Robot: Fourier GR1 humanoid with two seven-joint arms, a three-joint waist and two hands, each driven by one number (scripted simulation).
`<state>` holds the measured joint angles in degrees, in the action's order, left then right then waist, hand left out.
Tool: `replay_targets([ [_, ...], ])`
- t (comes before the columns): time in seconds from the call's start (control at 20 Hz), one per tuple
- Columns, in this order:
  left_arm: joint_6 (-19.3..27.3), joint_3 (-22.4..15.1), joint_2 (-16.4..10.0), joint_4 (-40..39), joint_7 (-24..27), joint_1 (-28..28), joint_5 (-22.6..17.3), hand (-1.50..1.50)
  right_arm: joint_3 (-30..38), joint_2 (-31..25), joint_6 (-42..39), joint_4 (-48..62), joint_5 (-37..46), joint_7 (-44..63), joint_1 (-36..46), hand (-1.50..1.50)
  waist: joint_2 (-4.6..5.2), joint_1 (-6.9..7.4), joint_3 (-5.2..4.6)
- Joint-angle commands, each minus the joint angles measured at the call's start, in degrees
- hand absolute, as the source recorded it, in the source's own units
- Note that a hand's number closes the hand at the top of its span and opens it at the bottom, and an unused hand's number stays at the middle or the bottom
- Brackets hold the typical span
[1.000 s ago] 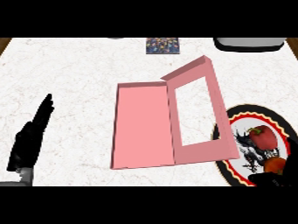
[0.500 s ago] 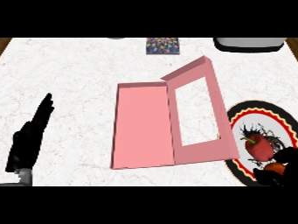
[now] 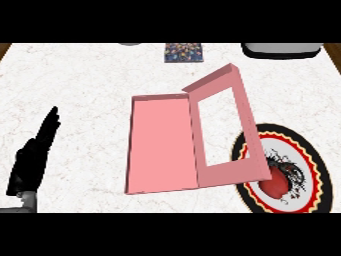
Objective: Pick the tomato from the plate and place it in the cardboard box
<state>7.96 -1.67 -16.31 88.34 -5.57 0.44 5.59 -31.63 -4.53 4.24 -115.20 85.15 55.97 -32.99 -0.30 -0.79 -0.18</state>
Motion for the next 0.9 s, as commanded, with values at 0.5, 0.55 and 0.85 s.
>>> replay_targets([
  [0.5, -1.2, 1.0, 1.1, -2.1, 2.7, 0.5, 0.5, 0.00, -25.7, 3.3, -1.7, -20.4, 21.9, 4.4, -3.7, 1.50, 0.09, 0.22, 0.08],
  [0.55, -0.6, 1.1, 1.0, 0.3, 2.1, 2.2, 0.7, 0.00, -27.1, 3.2, 0.0, -20.2, 23.5, 3.6, -2.5, 1.50, -0.09, 0.61, 0.11],
  [0.85, -1.4, 1.0, 0.2, 0.2, -0.4, -0.8, 1.1, 0.00, -32.4, 4.2, 2.0, -21.6, 24.1, 0.4, 6.1, 1.50, 0.23, 1.03, 0.08],
])
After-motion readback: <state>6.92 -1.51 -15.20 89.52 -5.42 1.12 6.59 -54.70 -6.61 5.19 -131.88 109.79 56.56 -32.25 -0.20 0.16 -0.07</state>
